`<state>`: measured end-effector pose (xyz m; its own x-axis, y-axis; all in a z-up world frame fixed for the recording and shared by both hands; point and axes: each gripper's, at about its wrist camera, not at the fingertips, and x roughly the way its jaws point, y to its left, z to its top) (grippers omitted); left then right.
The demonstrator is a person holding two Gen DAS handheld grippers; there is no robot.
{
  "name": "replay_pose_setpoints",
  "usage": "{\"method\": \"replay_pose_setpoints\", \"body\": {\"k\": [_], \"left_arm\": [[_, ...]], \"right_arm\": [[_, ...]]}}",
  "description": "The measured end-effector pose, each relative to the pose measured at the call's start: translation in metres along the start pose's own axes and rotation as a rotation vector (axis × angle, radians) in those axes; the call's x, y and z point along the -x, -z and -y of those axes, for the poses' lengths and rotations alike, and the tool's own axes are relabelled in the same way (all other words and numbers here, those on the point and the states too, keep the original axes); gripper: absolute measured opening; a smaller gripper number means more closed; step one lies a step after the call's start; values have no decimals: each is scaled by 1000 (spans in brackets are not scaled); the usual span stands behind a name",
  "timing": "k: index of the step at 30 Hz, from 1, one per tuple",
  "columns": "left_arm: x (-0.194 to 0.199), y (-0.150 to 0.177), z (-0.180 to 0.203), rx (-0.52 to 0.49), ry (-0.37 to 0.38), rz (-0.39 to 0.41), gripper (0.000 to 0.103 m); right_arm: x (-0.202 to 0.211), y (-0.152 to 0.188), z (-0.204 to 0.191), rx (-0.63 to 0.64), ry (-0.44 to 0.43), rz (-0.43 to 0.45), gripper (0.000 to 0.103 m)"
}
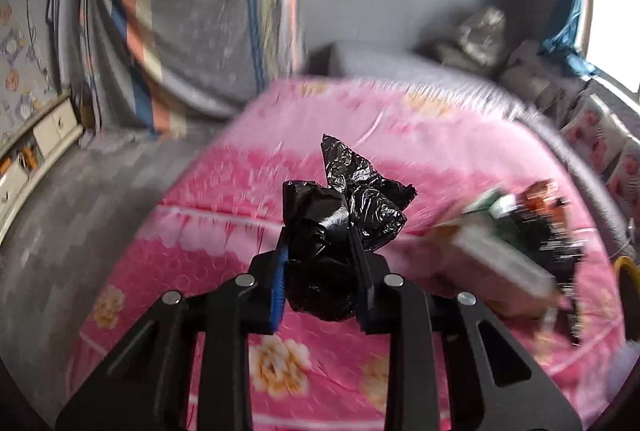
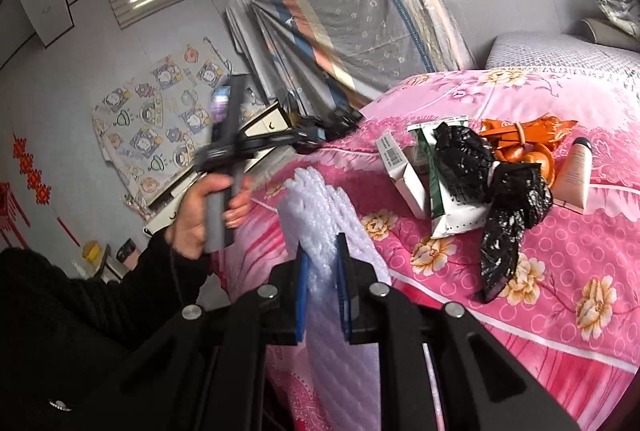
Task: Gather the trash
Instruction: 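Grasp the white foam net with the right tool while the left tool grasps a black plastic bag, then carry the foam net and black bag over the yellow-rimmed bin with both tools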
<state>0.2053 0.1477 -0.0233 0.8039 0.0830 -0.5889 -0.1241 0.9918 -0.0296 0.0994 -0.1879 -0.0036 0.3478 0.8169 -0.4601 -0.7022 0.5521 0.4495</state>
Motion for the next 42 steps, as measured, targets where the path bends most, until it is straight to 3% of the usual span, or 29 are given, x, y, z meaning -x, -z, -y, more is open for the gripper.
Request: {"method": "replay_pose_setpoints", "body": {"k": [8,18,42], "left_arm": [[99,-3,52,-39,71,174,25],[153,10,120,-131,209,254,25],[186,22,244,-342,464,302,25]], "right_arm": [[21,2,-6,-12,15,62,12],[62,6,-7,-14,129,163,12],[190,36,44,-129,475,477,12]]}}
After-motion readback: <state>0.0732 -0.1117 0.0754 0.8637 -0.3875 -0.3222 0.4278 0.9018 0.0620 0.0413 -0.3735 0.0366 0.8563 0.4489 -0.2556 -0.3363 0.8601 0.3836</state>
